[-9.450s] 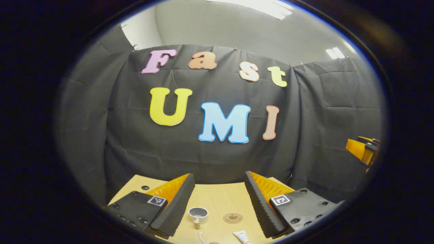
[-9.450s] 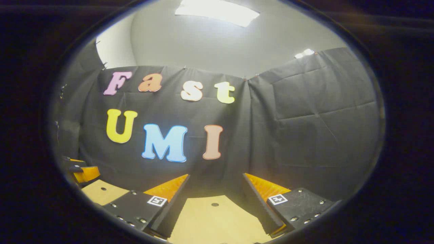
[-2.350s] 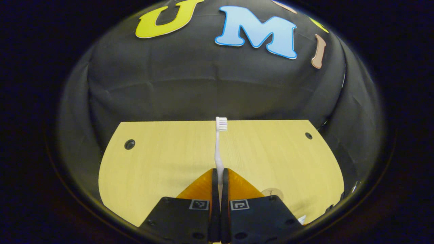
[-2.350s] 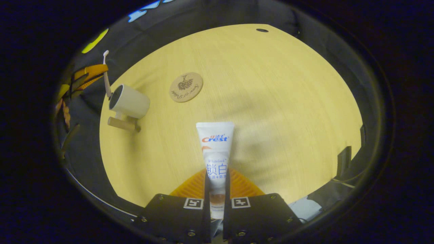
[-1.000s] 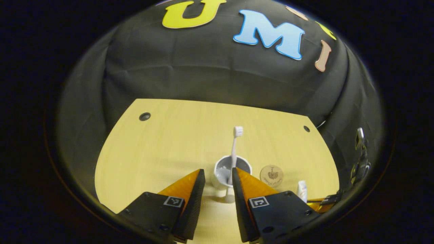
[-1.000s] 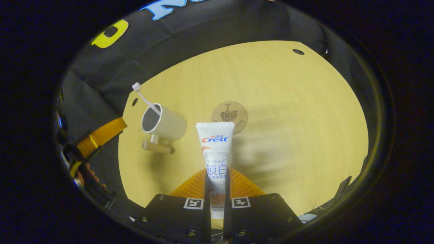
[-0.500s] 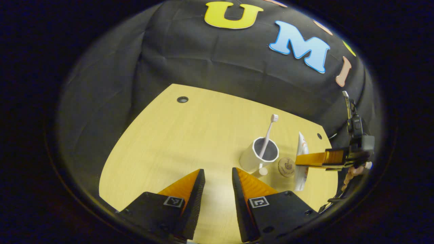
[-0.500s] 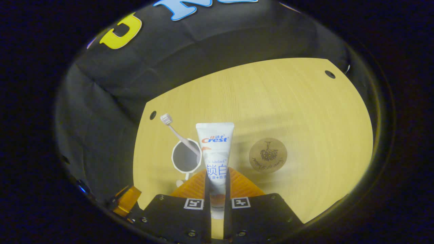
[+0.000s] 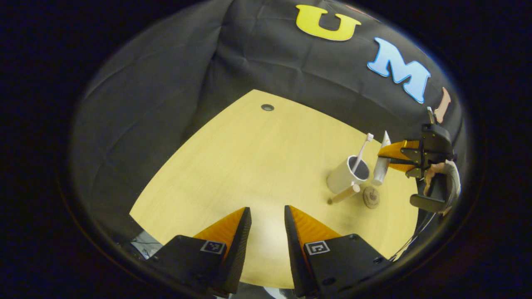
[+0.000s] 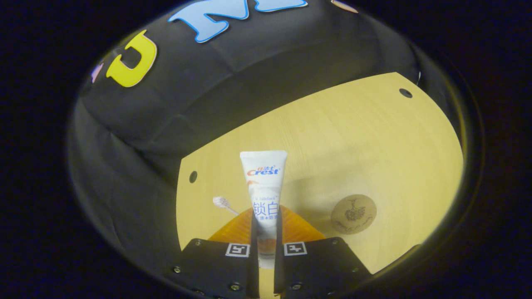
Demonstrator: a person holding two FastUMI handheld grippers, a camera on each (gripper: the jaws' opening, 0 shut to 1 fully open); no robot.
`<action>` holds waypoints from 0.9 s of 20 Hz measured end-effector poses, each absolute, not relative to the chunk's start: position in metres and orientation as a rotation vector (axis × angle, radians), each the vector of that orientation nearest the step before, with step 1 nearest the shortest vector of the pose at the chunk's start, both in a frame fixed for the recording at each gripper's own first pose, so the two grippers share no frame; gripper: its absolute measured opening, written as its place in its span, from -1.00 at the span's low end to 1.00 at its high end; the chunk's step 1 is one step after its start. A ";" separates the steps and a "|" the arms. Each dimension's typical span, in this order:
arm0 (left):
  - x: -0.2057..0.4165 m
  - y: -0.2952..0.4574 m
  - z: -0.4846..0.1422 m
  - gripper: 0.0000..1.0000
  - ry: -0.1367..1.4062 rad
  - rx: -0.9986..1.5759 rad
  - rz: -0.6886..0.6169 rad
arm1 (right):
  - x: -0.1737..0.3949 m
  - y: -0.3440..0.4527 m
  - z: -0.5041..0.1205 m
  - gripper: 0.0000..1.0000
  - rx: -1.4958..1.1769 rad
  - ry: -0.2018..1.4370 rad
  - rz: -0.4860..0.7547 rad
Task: Put the toothbrush and toothpaste on the desktop into the cup, then pick up the cup and place it on the coaster on the desktop.
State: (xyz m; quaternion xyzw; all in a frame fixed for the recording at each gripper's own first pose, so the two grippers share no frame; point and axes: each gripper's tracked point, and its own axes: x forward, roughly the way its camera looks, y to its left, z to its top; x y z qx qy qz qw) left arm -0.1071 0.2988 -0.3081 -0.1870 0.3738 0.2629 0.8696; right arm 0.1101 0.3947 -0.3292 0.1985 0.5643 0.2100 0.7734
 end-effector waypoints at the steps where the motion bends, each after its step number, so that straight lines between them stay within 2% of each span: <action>1: -0.116 0.301 -0.308 0.11 0.788 -0.390 0.560 | 0.113 0.399 -0.327 -0.69 0.442 1.205 0.450; 7: -0.150 0.317 -0.308 0.11 0.815 -0.381 0.600 | 0.122 0.416 -0.328 -0.70 0.456 1.031 0.446; 12: -0.168 0.312 -0.312 0.11 0.860 -0.355 0.580 | 0.126 0.417 -0.332 -0.70 0.391 0.851 0.473; 17: -0.180 0.313 -0.315 0.11 0.888 -0.332 0.554 | 0.119 0.429 -0.343 -0.71 0.350 0.784 0.474; 18: -0.180 0.315 -0.314 0.14 0.889 -0.326 0.550 | 0.121 0.426 -0.339 -0.65 0.327 0.755 0.475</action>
